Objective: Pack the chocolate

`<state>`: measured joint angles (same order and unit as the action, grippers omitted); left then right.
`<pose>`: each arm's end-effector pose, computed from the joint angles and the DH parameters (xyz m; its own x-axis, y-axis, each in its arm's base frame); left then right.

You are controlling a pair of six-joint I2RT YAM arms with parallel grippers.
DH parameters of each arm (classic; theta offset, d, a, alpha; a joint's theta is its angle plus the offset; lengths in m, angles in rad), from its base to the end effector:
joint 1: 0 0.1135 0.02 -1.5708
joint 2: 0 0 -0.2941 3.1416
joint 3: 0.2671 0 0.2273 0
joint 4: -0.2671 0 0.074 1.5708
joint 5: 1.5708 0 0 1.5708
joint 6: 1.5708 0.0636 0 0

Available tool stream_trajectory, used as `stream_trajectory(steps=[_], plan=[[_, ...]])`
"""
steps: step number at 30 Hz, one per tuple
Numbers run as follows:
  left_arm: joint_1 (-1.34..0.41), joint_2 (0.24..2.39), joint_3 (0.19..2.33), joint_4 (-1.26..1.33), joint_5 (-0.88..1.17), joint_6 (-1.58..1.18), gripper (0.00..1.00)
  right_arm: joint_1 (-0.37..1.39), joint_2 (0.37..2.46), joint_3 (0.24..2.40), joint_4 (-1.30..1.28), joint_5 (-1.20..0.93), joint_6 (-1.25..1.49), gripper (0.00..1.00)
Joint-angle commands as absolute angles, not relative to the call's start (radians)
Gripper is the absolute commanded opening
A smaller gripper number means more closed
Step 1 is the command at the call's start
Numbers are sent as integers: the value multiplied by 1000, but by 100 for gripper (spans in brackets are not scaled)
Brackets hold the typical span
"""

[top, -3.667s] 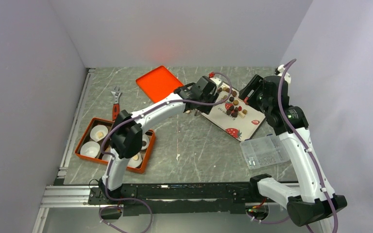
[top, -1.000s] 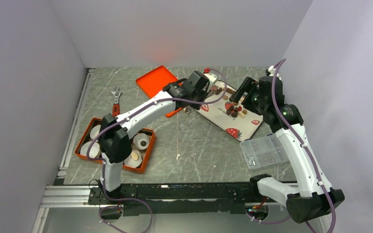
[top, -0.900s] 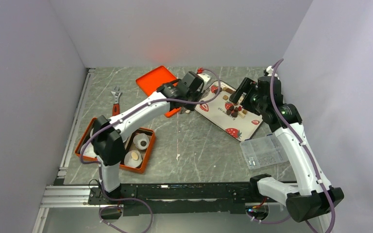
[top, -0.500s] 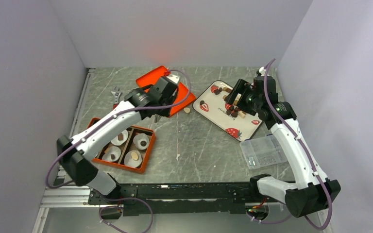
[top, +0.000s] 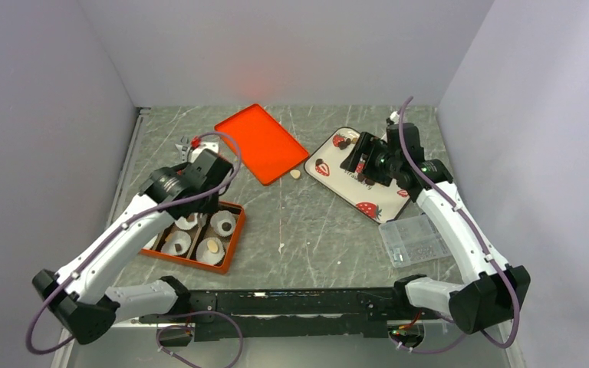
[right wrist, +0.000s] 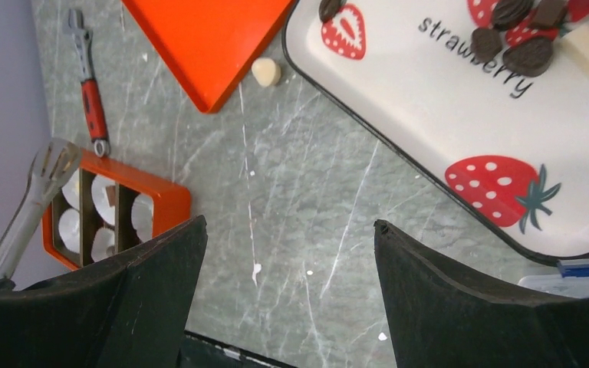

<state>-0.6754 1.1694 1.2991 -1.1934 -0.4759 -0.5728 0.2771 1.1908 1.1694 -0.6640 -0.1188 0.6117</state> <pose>0.1572 -0.0886 0.3580 -0.7804 0.0079 -0.6252 -0.0486 0.9961 0.0734 0.2264 0.0722 0.3551 -0.7051 0.3923 -0.5907 0.0550 0.8608 0.5060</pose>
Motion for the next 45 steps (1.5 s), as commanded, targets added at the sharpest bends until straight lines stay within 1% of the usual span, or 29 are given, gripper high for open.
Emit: stream_trajectory(steps=[1,8,16,26,38,45], plan=[[-635,1072,1251,-1312,-523,-693,33,297,1188,1139,-606,-163,604,82],[-567,985,1192,-1400,-556,-769,34,327,1174,1091,-587,-196,601,82],[-439,965,1147,-1440,-589,-771,35,392,1164,1040,-554,-217,604,82],[-232,940,1073,-1389,-545,-682,34,431,1153,1000,-531,-216,581,82],[-149,935,1076,-1374,-552,-666,34,564,1156,1023,-539,-147,544,84],[-110,928,1083,-1360,-578,-640,35,630,1228,1064,-592,-149,536,83]])
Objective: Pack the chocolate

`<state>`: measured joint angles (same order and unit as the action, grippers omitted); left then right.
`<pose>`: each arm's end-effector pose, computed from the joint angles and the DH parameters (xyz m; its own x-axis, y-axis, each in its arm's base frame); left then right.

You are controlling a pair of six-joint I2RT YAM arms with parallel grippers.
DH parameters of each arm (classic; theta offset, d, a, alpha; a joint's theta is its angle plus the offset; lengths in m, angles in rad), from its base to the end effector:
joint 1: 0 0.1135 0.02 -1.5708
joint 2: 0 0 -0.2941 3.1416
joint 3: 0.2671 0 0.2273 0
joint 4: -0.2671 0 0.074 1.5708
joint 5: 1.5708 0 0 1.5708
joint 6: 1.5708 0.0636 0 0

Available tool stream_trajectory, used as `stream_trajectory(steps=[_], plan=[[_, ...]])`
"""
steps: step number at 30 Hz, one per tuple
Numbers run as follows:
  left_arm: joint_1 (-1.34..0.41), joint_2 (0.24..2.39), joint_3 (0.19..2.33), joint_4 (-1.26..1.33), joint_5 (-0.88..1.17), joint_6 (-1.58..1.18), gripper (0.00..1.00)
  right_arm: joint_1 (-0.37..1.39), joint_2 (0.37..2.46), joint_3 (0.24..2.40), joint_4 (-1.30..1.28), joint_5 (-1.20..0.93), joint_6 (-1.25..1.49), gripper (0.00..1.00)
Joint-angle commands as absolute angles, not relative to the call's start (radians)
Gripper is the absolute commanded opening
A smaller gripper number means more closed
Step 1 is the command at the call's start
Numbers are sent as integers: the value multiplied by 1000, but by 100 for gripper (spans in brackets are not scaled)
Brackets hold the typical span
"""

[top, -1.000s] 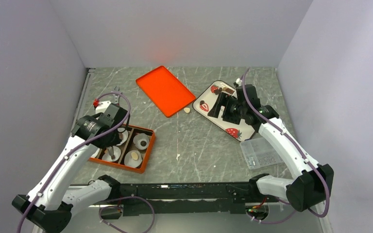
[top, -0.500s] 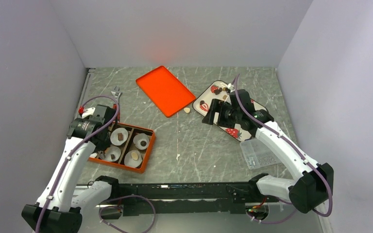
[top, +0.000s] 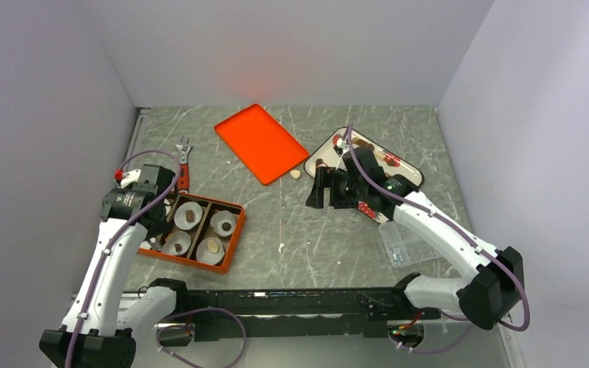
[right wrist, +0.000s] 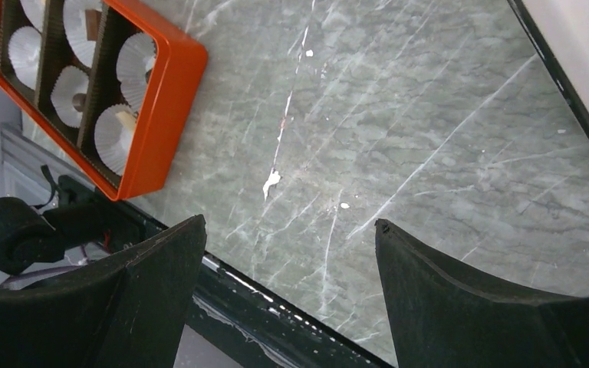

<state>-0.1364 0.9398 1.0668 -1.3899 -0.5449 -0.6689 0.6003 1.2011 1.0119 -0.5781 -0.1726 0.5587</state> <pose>0.0989 0.0197 0.3159 -0.7163 -0.4370 -0.5441 -0.6163 0.7618 0.1996 0.1908 0.1439 0.3106 -0.8348 0.0614 -0.5471 -0.2547 0.8380 0.4826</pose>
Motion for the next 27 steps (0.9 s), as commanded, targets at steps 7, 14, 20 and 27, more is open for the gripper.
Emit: stream_trajectory(steps=[7,14,20,27], plan=[[-37,930,1076,-1324,-568,-539,36,639,1245,1058,-610,-143,541,83],[24,926,1064,-1258,-481,-452,33,643,1280,1077,-626,-161,554,82],[25,932,1045,-1255,-411,-444,33,644,1287,1094,-638,-140,552,82],[25,892,1026,-1267,-412,-464,34,644,1305,1098,-641,-147,549,82]])
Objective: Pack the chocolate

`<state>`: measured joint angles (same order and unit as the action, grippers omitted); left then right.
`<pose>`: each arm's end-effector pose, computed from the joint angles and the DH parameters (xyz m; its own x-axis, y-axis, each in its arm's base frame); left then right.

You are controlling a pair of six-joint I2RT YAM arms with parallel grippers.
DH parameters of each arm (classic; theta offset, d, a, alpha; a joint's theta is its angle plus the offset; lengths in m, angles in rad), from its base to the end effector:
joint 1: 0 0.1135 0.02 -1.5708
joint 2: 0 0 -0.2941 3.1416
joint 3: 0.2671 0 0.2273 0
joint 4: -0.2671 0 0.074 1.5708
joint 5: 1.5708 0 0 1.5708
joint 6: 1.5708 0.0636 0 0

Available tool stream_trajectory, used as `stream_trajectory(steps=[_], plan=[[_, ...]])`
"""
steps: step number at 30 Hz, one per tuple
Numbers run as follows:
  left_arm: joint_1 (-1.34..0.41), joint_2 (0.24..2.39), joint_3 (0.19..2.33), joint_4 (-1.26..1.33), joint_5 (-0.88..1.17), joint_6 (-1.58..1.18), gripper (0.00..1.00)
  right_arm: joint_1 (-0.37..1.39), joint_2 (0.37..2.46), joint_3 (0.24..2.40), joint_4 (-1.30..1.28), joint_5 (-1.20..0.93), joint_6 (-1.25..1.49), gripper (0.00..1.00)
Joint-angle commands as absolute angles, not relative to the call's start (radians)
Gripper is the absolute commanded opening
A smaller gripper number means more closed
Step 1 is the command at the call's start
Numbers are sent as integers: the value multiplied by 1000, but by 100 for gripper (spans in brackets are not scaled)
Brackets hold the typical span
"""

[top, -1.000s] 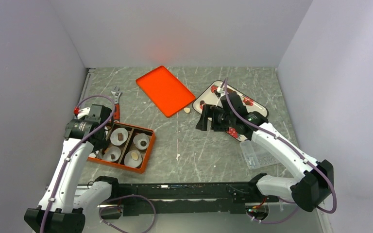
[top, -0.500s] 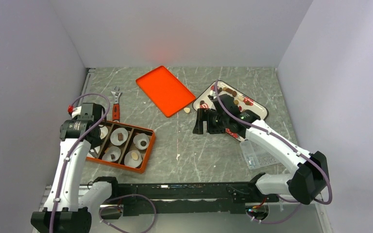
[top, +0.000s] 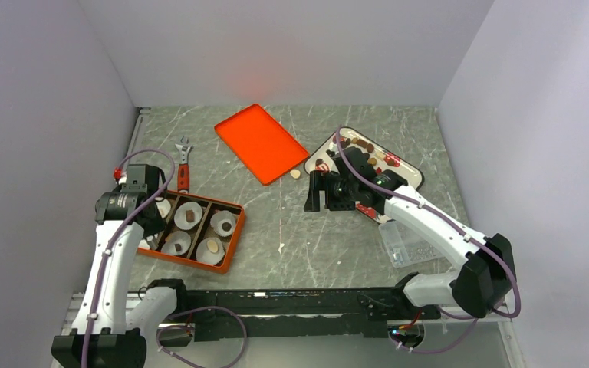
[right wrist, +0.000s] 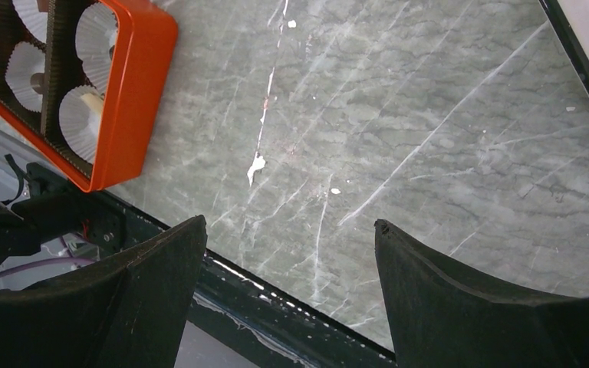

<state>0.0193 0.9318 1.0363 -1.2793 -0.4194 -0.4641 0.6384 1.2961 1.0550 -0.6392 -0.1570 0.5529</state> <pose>0.1068 0.0280 0.3102 -0.7467 -0.4233 -0.5131 -0.5691 0.8059 0.1633 0.1985 0.1597 0.2970 -0.8779 -0.0056 -0.4787 -0.2438 0.8658 0.4371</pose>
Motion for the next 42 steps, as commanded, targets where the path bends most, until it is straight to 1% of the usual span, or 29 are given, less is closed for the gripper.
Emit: stream_trajectory(steps=[1,4,14,21,28,33,38,40,42], plan=[[25,883,1022,-1268,-408,-468,34,644,1306,1097,-639,-151,549,82],[25,861,1020,-1282,-410,-484,34,645,1308,1095,-638,-156,548,82],[25,836,1037,-1323,-439,-529,39,654,1312,1088,-634,-171,547,82],[25,815,1036,-1344,-449,-558,38,666,1322,1097,-640,-173,547,82],[25,817,1040,-1340,-454,-554,39,676,1323,1099,-643,-165,548,82],[25,807,1064,-1345,-418,-540,41,676,1316,1102,-641,-154,550,82],[20,792,1142,-1276,-315,-501,41,676,1299,1130,-648,-112,557,82],[-5,801,1186,-1257,-276,-495,41,676,1282,1144,-653,-82,561,82],[-66,826,1232,-1251,-274,-508,42,676,1262,1161,-661,-45,564,82]])
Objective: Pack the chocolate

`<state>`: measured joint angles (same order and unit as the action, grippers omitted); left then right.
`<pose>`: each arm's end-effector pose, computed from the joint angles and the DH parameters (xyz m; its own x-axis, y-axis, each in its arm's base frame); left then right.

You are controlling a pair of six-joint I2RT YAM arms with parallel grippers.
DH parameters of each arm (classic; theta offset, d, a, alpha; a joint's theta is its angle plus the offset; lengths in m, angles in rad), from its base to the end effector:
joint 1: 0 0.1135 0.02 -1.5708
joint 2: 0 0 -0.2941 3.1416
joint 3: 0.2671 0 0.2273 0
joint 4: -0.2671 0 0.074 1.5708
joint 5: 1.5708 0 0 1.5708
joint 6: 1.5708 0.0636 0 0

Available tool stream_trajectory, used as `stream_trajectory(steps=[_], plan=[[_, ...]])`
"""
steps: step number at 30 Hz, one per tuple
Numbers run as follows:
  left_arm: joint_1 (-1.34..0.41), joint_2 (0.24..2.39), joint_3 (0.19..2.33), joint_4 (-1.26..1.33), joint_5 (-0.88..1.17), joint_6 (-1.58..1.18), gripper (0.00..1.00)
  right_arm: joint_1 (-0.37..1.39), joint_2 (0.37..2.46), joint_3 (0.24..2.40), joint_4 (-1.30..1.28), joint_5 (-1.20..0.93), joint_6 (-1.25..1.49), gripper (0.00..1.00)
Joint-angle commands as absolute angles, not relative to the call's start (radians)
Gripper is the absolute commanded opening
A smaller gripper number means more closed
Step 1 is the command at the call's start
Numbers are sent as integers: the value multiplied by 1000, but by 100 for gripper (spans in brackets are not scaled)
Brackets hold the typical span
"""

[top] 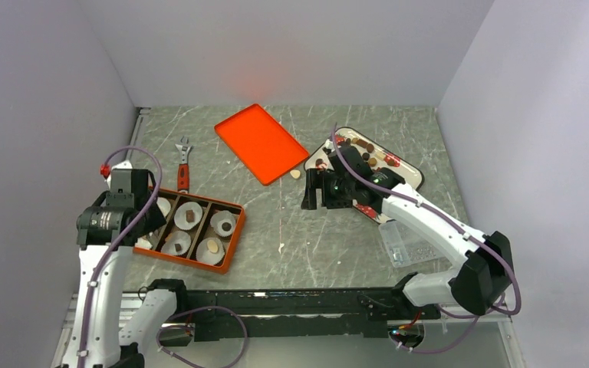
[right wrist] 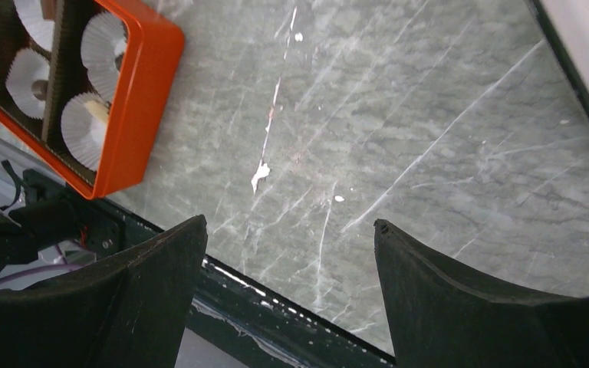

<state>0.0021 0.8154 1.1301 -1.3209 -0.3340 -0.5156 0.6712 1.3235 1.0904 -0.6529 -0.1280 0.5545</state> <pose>0.0800 0.0210 0.3392 -0.6475 -0.4672 -0.6021 -0.5709 0.8207 -0.0229 0.2000 0.1692 0.3002 -0.8737 -0.0270 -0.4857 -0.2588 0.8712 0.4171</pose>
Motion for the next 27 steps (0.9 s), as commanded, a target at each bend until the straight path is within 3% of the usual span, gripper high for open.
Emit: stream_trajectory(steps=[1,12,27], plan=[[-108,844,1257,-1248,-284,-520,42,676,1254,1170,-666,-28,565,82],[-739,1106,1294,-991,-402,-685,46,648,1147,1227,-747,163,609,83],[-1044,1492,1210,-572,-264,-609,51,612,1066,1165,-767,228,653,84]])
